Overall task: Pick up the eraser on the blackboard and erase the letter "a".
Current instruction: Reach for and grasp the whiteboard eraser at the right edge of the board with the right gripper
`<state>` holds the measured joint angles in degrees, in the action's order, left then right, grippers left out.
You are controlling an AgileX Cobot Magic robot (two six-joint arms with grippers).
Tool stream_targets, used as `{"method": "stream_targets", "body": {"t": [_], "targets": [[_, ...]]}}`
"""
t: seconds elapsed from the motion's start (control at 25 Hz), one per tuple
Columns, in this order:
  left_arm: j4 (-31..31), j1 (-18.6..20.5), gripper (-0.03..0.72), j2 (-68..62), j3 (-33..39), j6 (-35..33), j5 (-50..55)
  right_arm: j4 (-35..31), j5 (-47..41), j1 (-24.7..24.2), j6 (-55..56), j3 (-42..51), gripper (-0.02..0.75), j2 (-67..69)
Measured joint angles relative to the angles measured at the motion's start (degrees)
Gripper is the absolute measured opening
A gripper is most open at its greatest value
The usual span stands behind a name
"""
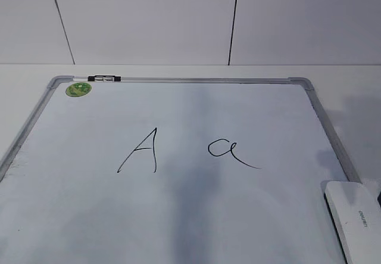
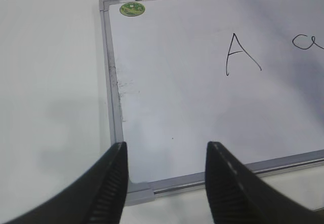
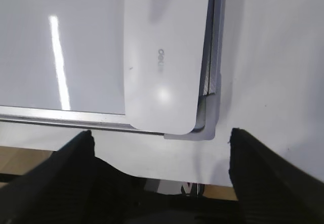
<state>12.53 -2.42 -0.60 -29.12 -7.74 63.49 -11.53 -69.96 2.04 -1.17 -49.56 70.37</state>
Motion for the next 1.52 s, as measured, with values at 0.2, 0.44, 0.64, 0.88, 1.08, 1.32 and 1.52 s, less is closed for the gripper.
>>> {"method": "stream_targets", "body": {"t": [0.2, 0.44, 0.64, 0.88, 1.08, 1.32, 1.52], "targets": [[0.0, 0.0, 0.37, 0.0, 0.0, 0.0, 0.0, 2.2, 0.0, 0.0, 0.0, 4.5, 0.654, 1.8], [0.0, 0.0, 0.371, 0.0, 0.0, 0.0, 0.0, 5.2, 0.4, 0.0, 0.0, 5.2, 0.573, 2.0], [0.2, 0.0, 0.371, 0.0, 0.0, 0.0, 0.0, 4.9, 0.4, 0.0, 0.0, 5.2, 0.601, 2.0], [0.3, 0.0, 0.371, 0.0, 0.0, 0.0, 0.0, 3.0, 0.4, 0.0, -0.9, 5.2, 0.662, 2.0], [0.6, 0.0, 0.371, 0.0, 0.0, 0.0, 0.0, 2.6, 1.7, 0.0, -1.5, 5.2, 0.666, 2.1], [0.7, 0.0, 0.37, 0.0, 0.0, 0.0, 0.0, -0.4, 5.0, 0.8, -1.6, 5.2, 0.661, 2.2], [0.8, 0.0, 0.371, 0.0, 0.0, 0.0, 0.0, 0.1, 6.6, 5.6, 0.0, 5.2, 0.65, 4.0]]}}
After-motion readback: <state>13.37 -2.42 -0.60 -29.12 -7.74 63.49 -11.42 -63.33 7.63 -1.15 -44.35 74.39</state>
